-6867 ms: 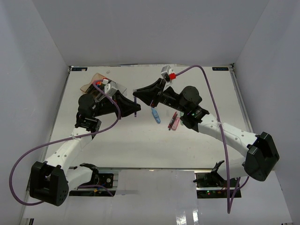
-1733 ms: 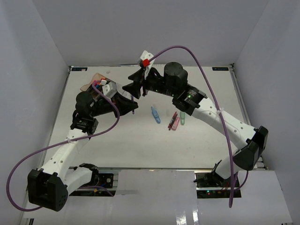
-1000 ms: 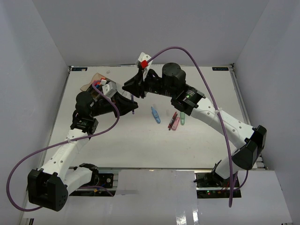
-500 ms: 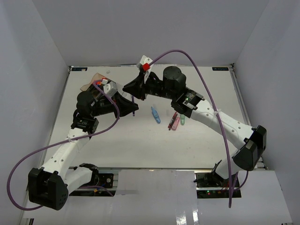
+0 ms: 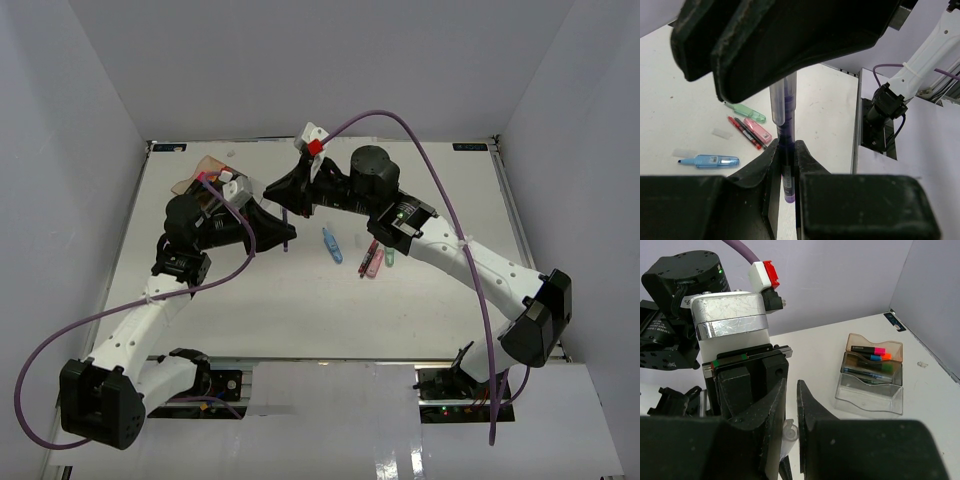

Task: Sort the stationery into containers
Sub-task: Close the pen cap on the pen.

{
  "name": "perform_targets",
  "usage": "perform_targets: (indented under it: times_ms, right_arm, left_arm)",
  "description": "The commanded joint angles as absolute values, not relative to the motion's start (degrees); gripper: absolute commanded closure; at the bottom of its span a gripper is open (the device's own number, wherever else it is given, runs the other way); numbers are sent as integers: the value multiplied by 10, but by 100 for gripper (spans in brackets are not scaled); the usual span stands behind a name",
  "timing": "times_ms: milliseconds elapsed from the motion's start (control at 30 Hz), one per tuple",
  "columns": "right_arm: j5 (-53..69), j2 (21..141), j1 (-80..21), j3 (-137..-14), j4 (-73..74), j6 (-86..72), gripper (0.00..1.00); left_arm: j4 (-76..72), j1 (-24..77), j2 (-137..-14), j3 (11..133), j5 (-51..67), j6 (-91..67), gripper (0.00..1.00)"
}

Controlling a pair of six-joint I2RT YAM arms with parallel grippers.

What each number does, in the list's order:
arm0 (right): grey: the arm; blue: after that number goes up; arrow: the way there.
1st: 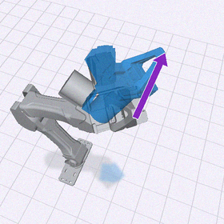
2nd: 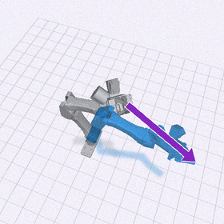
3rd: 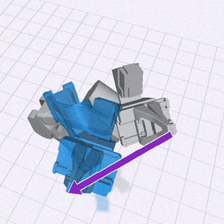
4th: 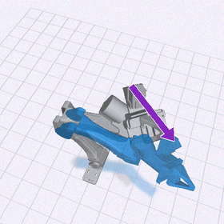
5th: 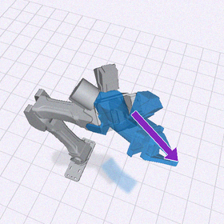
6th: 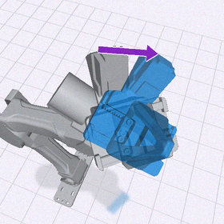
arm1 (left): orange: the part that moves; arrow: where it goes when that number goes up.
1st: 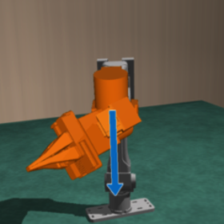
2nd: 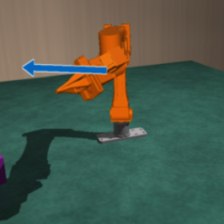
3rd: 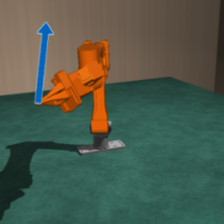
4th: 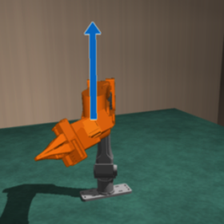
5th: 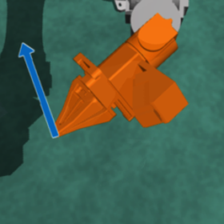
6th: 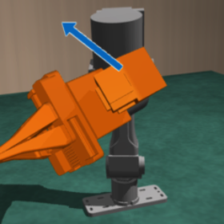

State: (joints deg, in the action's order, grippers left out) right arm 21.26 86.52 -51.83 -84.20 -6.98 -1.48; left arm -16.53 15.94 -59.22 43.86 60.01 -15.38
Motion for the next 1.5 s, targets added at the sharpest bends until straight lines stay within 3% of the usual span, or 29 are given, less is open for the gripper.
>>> perform_targets:
  times_ms: [0, 567, 1467]
  right_arm:
    - [245, 889, -530, -819, 79, -17, 92]
    - [258, 886, -543, -768, 135, -23, 92]
    - [284, 911, -553, -711, 216, -18, 92]
  left_arm:
    - [-227, 161, -547, 477, 583, -126, 100]
    - [-289, 161, -560, 560, 520, -130, 100]
    - [-234, 161, -588, 657, 514, -69, 100]
